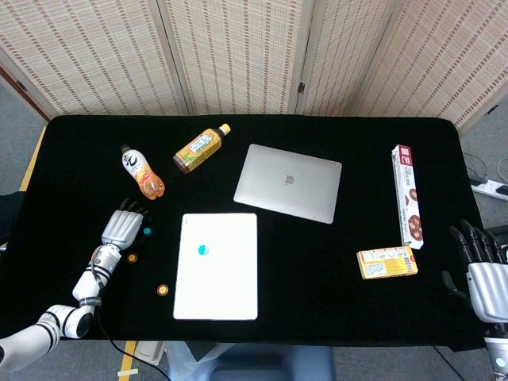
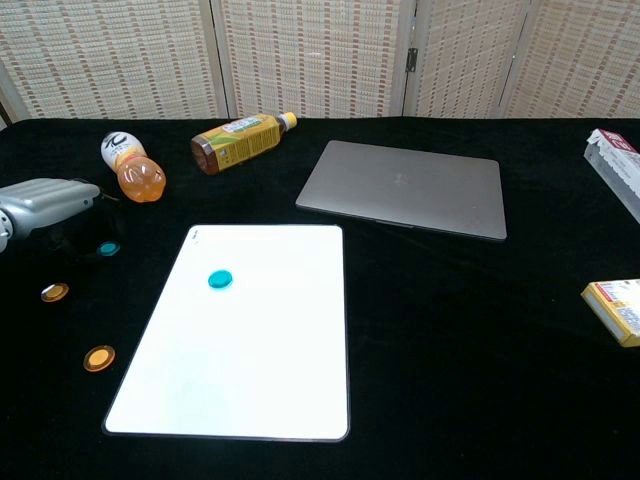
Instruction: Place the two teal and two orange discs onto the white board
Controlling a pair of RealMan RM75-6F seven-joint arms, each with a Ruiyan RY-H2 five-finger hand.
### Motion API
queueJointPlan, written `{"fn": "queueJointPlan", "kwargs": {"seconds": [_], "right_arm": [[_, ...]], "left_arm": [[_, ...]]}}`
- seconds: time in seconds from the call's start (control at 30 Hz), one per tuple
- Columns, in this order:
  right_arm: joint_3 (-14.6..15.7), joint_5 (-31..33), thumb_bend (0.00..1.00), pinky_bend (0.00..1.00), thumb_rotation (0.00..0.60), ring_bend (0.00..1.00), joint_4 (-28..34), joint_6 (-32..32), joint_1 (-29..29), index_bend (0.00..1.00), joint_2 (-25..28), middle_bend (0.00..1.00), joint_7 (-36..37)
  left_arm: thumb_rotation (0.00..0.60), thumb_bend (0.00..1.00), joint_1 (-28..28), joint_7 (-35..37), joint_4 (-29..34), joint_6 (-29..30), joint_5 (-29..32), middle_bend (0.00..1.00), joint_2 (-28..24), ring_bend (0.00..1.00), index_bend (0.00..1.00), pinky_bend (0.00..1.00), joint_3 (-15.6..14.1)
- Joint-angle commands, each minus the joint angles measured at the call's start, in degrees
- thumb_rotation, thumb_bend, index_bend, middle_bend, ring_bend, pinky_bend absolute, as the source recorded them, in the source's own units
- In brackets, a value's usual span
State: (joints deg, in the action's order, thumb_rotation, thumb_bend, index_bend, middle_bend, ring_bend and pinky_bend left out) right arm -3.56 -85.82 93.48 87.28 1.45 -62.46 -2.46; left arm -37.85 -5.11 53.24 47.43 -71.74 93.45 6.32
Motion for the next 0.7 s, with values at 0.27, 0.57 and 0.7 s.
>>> {"fn": "queueJointPlan", "kwargs": {"seconds": [0.27, 0.57, 0.7], "right_arm": [[0.0, -0.2, 0.43, 0.00, 0.600, 0.00, 0.2, -0.1, 0.2, 0.00, 0.0, 0.00, -0.2], [0.0, -0.2, 0.43, 0.00, 0.600, 0.00, 0.5, 0.0, 0.1, 0.00, 0.1, 0.00, -0.5], [0.0, -0.2, 0.43, 0.00, 0.600, 0.00, 0.6, 0.1, 0.0, 0.00, 0.2, 0.00, -0.6]], "left_arm": [[0.600, 0.39, 0.6, 1.3, -1.5, 0.6, -0.6, 0.31, 1.0, 0.12, 0.43, 0.00, -0.2], [0.600, 0.39, 0.8, 2.9, -3.9, 1.4, -1.5, 0.26, 2.6, 0.07, 0.45, 0.00, -0.3], [0.600, 0.39, 0.9, 3.4, -5.0, 1.6, -1.9, 0.26, 3.2, 0.07, 0.48, 0.00, -0.4]]}}
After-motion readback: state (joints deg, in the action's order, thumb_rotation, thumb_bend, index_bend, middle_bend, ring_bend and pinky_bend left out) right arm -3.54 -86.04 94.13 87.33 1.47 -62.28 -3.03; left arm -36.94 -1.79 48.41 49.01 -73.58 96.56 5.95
